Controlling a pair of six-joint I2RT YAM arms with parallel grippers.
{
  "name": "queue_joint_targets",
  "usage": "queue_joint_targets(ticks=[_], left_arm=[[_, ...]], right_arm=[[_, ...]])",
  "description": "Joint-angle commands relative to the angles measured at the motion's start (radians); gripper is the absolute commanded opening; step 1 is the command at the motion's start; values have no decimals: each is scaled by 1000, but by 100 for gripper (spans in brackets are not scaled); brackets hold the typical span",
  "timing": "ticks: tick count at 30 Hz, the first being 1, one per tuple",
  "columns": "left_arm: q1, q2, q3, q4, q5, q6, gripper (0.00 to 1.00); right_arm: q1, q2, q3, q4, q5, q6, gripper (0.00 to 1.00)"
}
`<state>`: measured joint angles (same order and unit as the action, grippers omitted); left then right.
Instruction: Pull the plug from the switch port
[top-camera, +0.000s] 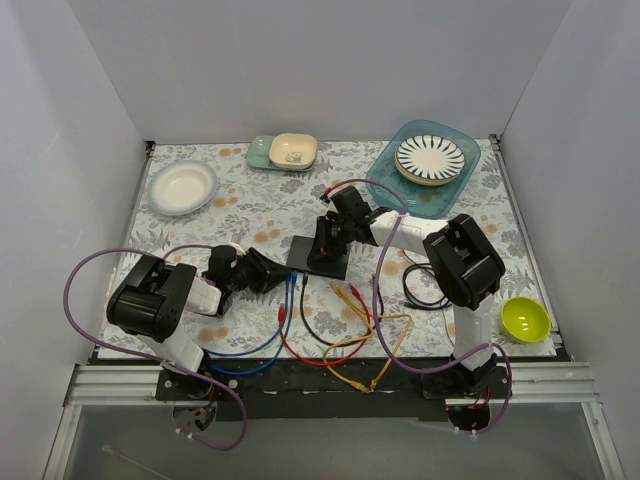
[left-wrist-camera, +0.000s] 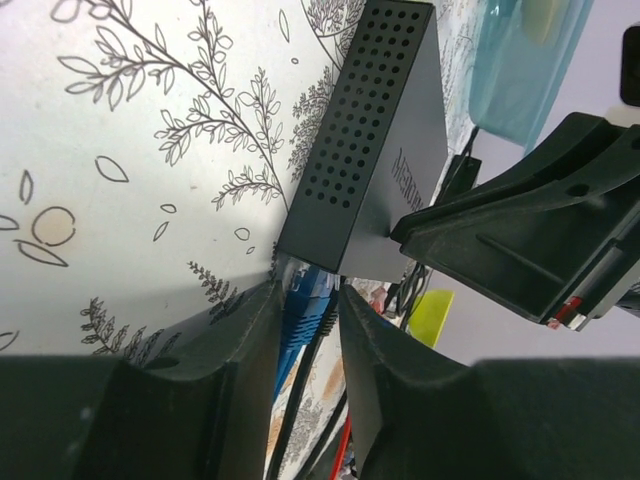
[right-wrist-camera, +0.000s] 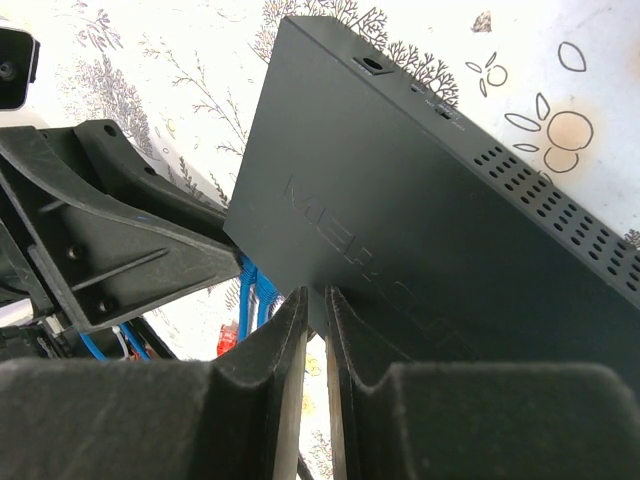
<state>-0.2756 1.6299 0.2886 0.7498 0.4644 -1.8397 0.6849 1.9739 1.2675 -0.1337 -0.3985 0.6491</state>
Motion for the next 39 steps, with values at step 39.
queue_joint_targets(ticks=[39], left_arm=[[6,77,67,-138,-9,-61,0]], right_arm=[[11,51,-54,-106,58,-54,20]])
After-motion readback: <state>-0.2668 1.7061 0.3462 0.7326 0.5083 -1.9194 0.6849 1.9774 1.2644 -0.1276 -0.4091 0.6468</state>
